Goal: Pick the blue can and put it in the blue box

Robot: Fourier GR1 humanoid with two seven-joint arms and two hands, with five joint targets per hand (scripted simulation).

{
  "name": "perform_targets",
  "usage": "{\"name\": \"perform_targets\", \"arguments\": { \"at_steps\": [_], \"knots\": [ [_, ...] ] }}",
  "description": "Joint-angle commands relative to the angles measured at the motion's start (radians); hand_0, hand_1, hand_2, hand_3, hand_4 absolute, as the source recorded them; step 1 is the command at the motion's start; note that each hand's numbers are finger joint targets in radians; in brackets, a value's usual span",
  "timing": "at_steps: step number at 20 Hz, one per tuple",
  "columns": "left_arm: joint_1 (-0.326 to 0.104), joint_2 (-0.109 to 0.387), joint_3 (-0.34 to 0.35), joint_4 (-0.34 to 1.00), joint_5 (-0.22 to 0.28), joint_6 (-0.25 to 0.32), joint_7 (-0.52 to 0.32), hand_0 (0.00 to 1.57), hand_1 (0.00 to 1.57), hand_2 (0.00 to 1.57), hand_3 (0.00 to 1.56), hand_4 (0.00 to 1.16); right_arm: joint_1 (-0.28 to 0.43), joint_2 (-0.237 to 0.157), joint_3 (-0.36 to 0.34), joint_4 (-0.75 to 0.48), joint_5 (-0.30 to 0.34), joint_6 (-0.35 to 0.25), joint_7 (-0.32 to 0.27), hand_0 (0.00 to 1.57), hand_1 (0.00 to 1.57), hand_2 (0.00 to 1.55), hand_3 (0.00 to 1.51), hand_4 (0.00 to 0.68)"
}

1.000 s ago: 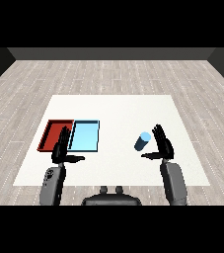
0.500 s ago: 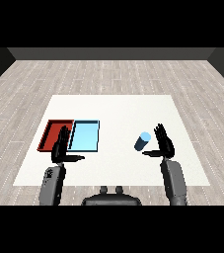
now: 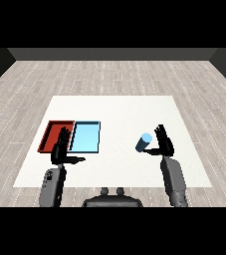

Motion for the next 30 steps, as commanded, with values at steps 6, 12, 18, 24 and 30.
{"name": "perform_targets", "arguments": {
  "at_steps": [6,12,18,24,30],
  "knots": [
    [0.073,0.037,0.043,-0.021,0.070,-0.085,-0.034,0.00,0.00,0.00,0.00,0.00,-0.043,0.013,0.006,0.140,0.002,-0.006,-0.036,0.00,0.00,0.00,0.00,0.000],
    [-0.017,0.024,0.044,0.052,0.046,-0.043,-0.005,0.00,0.00,0.00,0.00,0.00,-0.169,0.015,-0.019,0.345,-0.011,0.006,-0.113,0.00,0.00,0.00,0.00,0.000],
    [0.016,0.027,0.043,0.039,0.048,-0.063,-0.041,0.00,0.00,0.00,0.00,0.00,-0.149,0.062,0.011,0.265,-0.037,-0.052,-0.013,0.00,0.00,0.00,0.00,0.000],
    [-0.021,0.027,0.044,-0.016,0.057,-0.024,0.064,0.00,0.00,0.00,0.00,0.00,-0.211,0.010,-0.012,0.478,-0.011,0.002,-0.176,0.00,0.00,0.00,0.00,0.000],
    [-0.028,0.049,0.058,-0.025,0.072,-0.042,0.067,0.00,0.00,0.00,0.00,0.00,-0.224,0.083,0.004,0.446,0.039,-0.206,-0.180,1.27,1.27,1.39,1.37,0.437]
  ]
}}
